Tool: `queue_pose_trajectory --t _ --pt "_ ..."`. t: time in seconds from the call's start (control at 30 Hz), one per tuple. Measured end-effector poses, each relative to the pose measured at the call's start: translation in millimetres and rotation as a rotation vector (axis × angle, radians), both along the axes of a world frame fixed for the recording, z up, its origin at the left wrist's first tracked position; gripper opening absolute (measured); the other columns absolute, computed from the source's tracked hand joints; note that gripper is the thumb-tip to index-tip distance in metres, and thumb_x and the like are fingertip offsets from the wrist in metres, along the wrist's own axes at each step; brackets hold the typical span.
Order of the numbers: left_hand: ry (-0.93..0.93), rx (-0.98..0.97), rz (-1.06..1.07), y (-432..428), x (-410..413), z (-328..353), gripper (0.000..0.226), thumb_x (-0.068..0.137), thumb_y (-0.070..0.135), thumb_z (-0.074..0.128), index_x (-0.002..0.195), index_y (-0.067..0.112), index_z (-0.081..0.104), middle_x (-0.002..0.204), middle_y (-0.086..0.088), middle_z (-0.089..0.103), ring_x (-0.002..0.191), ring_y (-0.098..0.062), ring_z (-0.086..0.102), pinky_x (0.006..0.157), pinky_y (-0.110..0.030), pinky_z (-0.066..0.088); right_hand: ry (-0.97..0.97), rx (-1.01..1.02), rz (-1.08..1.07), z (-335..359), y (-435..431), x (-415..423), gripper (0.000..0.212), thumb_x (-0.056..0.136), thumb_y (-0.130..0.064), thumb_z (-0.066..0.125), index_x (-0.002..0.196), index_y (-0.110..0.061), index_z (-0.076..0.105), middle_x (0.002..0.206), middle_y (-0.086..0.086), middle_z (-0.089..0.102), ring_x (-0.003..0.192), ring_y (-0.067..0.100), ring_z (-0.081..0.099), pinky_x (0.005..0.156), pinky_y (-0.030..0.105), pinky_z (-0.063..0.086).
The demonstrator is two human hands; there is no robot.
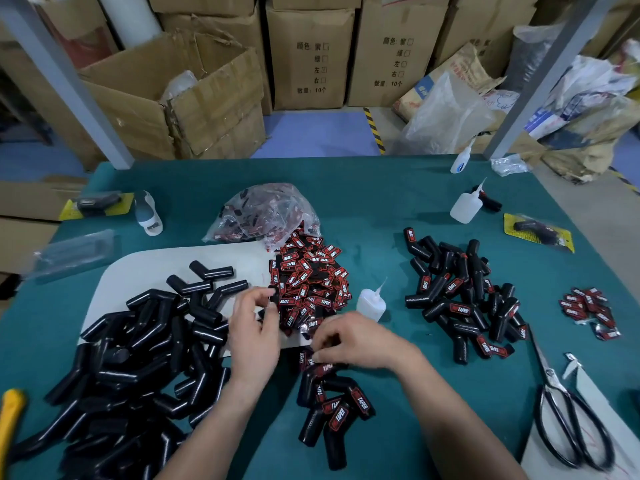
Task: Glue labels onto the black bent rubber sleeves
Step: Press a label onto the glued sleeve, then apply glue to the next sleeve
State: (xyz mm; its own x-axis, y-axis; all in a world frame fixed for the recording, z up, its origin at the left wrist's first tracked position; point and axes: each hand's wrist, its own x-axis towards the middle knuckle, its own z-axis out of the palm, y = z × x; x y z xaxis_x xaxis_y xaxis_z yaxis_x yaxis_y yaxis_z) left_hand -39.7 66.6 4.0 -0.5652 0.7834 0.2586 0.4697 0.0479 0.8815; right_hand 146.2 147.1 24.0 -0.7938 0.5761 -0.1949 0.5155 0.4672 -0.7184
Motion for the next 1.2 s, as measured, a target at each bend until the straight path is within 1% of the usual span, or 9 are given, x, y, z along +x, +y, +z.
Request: queue_pose_trajectory --t 0.07,0.13,0.37,0.6,0.7,0.8,0.87,1.03,1.2 --pt "0.464 -0.154 -0.036 2 -15 0 0.026 0.085 0.001 0.073 0.104 0.02 0.069 0.109 0.005 0.064 0.1 -0.026 0.061 0.085 -0.042 0.042 0.031 0.128 -0.02 -10 0 -5 0.019 0.085 -0.033 0.073 0.102 -0.023 0.073 0.094 -0.009 0.067 0.08 0.002 0.056 0.08 0.03 0.051" --pt "0.683 -0.291 0.0 2 -27 -3 0.028 0.075 0.001 0.08 0.1 0.011 0.072 0.103 -0.009 0.067 0.091 -0.036 0.062 0.079 -0.048 0.044 0.098 0.227 -0.095 -19 -1 -10 0.018 0.09 -0.031 0.069 0.105 -0.022 0.072 0.094 -0.008 0.066 0.082 0.004 0.057 0.08 0.03 0.051" --pt "0.746 -0.489 0.057 11 -49 -13 0.051 0.079 0.005 0.073 0.129 0.003 0.063 0.144 -0.026 0.052 0.132 -0.048 0.048 0.098 -0.064 0.043 0.271 0.45 -0.263 -39 -15 -24 0.035 0.099 -0.044 0.056 0.084 -0.016 0.07 0.076 -0.006 0.061 0.069 0.013 0.058 0.057 0.035 0.052" --pt "0.825 -0.41 -0.025 14 -42 -7 0.05 0.083 0.0 0.078 0.13 0.005 0.067 0.12 -0.014 0.067 0.106 -0.037 0.058 0.087 -0.049 0.046 0.413 0.511 -0.221 -50 -12 -25 0.016 0.094 -0.006 0.065 0.109 -0.006 0.07 0.109 0.004 0.063 0.101 0.017 0.061 0.084 0.028 0.054" --pt "0.437 0.0 -0.155 9 -20 3 0.033 0.099 0.016 0.066 0.131 0.011 0.063 0.123 -0.004 0.068 0.111 -0.021 0.063 0.097 -0.037 0.05 0.534 0.445 -0.349 -41 -14 -28 0.028 0.098 -0.024 0.063 0.122 -0.009 0.064 0.117 0.0 0.06 0.098 0.01 0.061 0.081 0.024 0.053" --pt "-0.31 0.117 -0.337 0 14 10 0.029 0.101 0.018 0.061 0.127 0.032 0.061 0.127 0.005 0.069 0.119 -0.012 0.065 0.1 -0.021 0.049 0.62 0.369 -0.458 -34 -16 -28 0.043 0.098 -0.03 0.061 0.131 -0.004 0.056 0.127 0.004 0.056 0.111 0.009 0.057 0.094 0.023 0.048" --pt "-0.601 0.169 -0.293 -3 36 7 0.032 0.097 0.01 0.06 0.122 0.031 0.062 0.125 0.001 0.071 0.118 -0.015 0.066 0.1 -0.023 0.05 0.636 0.454 -0.478 -35 -17 -26 0.041 0.098 -0.028 0.059 0.127 0.001 0.059 0.121 0.009 0.062 0.114 0.009 0.056 0.1 0.018 0.043" --pt "-1.055 0.25 -0.23 -6 57 4 0.044 0.097 0.004 0.057 0.138 0.015 0.045 0.135 -0.016 0.066 0.127 -0.024 0.063 0.108 -0.034 0.05 0.751 0.609 -0.49 -39 -15 -24 0.031 0.089 -0.011 0.072 0.113 0.007 0.067 0.107 0.016 0.068 0.102 0.02 0.065 0.094 0.027 0.051" --pt "-1.318 0.213 -0.193 -5 60 6 0.042 0.1 0.012 0.06 0.14 0.011 0.045 0.123 -0.016 0.071 0.111 -0.023 0.069 0.09 -0.028 0.058 0.87 0.7 -0.44 -40 -17 -29 0.028 0.084 0.005 0.071 0.108 -0.009 0.064 0.109 0.004 0.059 0.096 0.022 0.065 0.076 0.041 0.056"
